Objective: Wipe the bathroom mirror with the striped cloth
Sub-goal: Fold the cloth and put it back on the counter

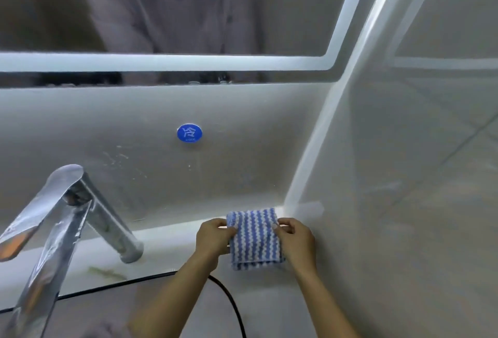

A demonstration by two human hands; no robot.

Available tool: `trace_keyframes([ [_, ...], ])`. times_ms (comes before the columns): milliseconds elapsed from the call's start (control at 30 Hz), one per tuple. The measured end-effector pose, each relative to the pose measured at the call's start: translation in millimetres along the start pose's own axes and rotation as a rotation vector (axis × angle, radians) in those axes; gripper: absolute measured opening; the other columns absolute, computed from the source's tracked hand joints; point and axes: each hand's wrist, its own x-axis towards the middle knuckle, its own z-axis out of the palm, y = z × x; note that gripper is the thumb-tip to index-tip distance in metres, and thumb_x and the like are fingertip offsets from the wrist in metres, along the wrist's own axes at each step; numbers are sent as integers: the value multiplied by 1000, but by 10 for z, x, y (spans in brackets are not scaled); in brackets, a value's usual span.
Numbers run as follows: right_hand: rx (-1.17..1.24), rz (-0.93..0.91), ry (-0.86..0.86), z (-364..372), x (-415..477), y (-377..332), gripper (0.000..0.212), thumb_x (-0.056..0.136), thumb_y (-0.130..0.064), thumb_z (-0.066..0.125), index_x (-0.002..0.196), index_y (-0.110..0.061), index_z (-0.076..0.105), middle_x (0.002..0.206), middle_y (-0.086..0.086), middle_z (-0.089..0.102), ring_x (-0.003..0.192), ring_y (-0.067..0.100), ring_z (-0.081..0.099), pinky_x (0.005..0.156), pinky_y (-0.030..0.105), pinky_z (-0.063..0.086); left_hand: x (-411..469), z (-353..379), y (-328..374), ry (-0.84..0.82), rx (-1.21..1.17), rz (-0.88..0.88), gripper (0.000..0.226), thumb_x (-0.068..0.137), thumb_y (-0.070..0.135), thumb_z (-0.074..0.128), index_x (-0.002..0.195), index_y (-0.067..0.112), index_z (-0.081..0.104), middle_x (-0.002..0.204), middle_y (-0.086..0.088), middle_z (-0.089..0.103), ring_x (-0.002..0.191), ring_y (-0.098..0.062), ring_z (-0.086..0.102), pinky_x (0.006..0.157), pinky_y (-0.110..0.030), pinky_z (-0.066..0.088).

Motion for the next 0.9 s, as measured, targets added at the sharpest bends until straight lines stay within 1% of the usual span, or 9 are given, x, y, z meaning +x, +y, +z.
trace_keyframes([
  [133,-24,39,-30,145,149,226,11,83,-22,70,81,-32,66,81,-3,71,86,22,67,75,32,52,199,39,-93,-60,12,-122,12,85,2,63,96,1,63,96,-20,69,82,-32,69,70,-41,58],
  [200,-37,58,-40,197,200,307,8,83,-21,71,86,-28,70,81,-2,71,86,22,68,75,31,51,266,43,-110,-80,46,-160,6,85,-1,61,88,3,61,97,-20,68,82,-31,69,66,-37,58],
  [300,-81,79,-41,276,242,402,15,83,-20,71,97,-18,74,88,1,73,87,21,67,75,29,50,323,66,-141,-97,137,-191,11,85,-4,60,81,7,59,99,-22,67,82,-32,69,68,-37,58],
  [467,-125,60,-36,380,267,521,20,85,-20,69,104,-16,73,102,1,74,94,19,67,79,27,51,405,81,-231,-90,235,-203,17,85,-8,56,78,8,58,102,-24,65,90,-35,67,77,-41,57],
  [600,-147,-29,-43,373,226,532,25,90,-19,63,114,-14,69,107,3,71,96,19,65,83,29,52,444,83,-263,-102,323,-198,10,84,-7,56,88,1,59,107,-24,63,97,-36,64,81,-40,56],
  [700,-184,-108,-11,321,169,532,32,90,-17,65,121,-12,64,113,4,66,100,18,62,88,28,49,456,70,-270,-73,459,-121,5,80,0,60,84,3,59,108,-25,65,97,-36,64,85,-43,55],
  [800,-241,-253,-12,258,22,564,35,92,-17,61,126,-17,59,124,-4,59,115,15,54,95,19,40,367,75,-251,-32,787,41,33,83,12,60,114,7,52,124,-13,56,109,-27,57,81,-30,46],
  [867,-320,-372,-94,255,-98,590,40,96,-21,51,136,-17,49,139,-8,48,132,12,41,104,14,29,312,121,-306,-42,1002,182,60,85,20,59,135,3,31,144,-15,33,131,-28,37,99,-30,39],
  [900,-390,-415,-146,273,-152,630,48,98,-24,43,145,-16,37,149,-9,36,141,8,26,110,11,17,273,162,-332,-77,1136,241,74,87,23,58,143,1,16,152,-18,16,141,-31,19,111,-34,27],
])
